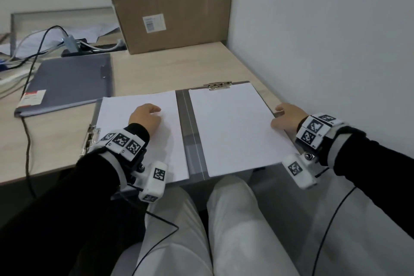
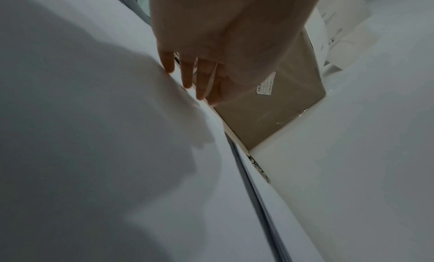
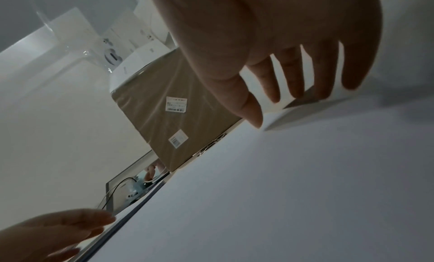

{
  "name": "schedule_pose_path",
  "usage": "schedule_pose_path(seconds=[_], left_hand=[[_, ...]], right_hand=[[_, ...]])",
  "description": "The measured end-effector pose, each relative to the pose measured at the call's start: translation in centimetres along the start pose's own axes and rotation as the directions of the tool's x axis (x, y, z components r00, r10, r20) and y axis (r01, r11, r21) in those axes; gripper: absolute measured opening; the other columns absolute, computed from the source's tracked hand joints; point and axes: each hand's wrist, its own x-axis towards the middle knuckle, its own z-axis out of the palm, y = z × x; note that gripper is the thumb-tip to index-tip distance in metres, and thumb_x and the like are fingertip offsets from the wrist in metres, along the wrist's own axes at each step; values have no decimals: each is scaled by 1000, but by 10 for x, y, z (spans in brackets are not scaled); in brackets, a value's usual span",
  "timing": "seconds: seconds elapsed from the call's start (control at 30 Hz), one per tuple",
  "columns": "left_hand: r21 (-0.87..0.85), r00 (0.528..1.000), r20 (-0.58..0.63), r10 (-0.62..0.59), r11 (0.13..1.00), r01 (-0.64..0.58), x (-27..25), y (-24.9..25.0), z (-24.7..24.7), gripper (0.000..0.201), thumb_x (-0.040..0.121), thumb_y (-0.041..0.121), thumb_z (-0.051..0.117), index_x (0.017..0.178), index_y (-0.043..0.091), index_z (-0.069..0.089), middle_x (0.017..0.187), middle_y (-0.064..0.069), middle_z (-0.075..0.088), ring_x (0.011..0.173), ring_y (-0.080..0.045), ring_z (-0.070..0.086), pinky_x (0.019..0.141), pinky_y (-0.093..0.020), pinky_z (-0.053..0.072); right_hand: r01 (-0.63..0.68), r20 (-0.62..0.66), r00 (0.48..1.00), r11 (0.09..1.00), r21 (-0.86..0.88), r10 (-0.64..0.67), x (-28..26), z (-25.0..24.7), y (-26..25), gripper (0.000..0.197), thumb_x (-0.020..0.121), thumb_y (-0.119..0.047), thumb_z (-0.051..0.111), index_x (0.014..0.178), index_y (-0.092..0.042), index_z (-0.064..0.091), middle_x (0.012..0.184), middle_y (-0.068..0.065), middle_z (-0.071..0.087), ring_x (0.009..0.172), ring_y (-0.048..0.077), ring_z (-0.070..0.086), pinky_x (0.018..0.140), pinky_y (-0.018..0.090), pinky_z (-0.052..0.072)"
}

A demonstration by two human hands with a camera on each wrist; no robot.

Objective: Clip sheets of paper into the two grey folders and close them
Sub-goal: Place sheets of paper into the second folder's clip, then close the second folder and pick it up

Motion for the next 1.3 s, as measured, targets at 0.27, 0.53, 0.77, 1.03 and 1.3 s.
schedule_pose_path(seconds=[0.27,0.53,0.77,1.03,1.3], left_hand=[[280,955,-175,-239,918,281,-34,-36,-19,57,87,24,53,139,11,36,147,-18,33,138,-39,28,112,-48,26],[446,955,-55,-292,848,285,-42,-36,-16,68,89,42,46,147,18,19,152,-14,26,143,-43,11,117,-50,13],[445,964,-16,-266,861,245,-39,-20,-11,74,84,42,51,147,17,21,150,-14,32,142,-37,22,118,-45,14],[333,975,49,-215,924,187,-28,-15,-12,69,86,33,52,147,15,25,153,-12,28,143,-35,22,117,-46,19],[11,989,-85,-121,992,123,-26,-18,-45,41,87,13,50,127,7,55,138,-12,51,125,-32,49,102,-34,38]], right_hand=[[-194,291,946,970,150,144,-25,2,39,36,80,-40,69,94,-7,64,95,12,68,78,23,64,65,26,57],[-17,-40,999,948,318,32,-24,-2,32,31,87,-29,62,106,-5,65,100,13,59,91,28,57,80,36,55],[71,-107,994,536,841,36,-24,-23,8,14,85,-15,66,75,-11,57,97,16,64,87,26,61,74,41,57],[281,-244,941,142,949,-233,-52,-44,-59,18,87,3,55,95,-13,58,93,6,66,83,19,65,75,35,57],[580,-321,756,358,732,-570,-91,7,-138,58,87,-2,52,143,-9,38,140,8,52,123,17,54,109,39,41]])
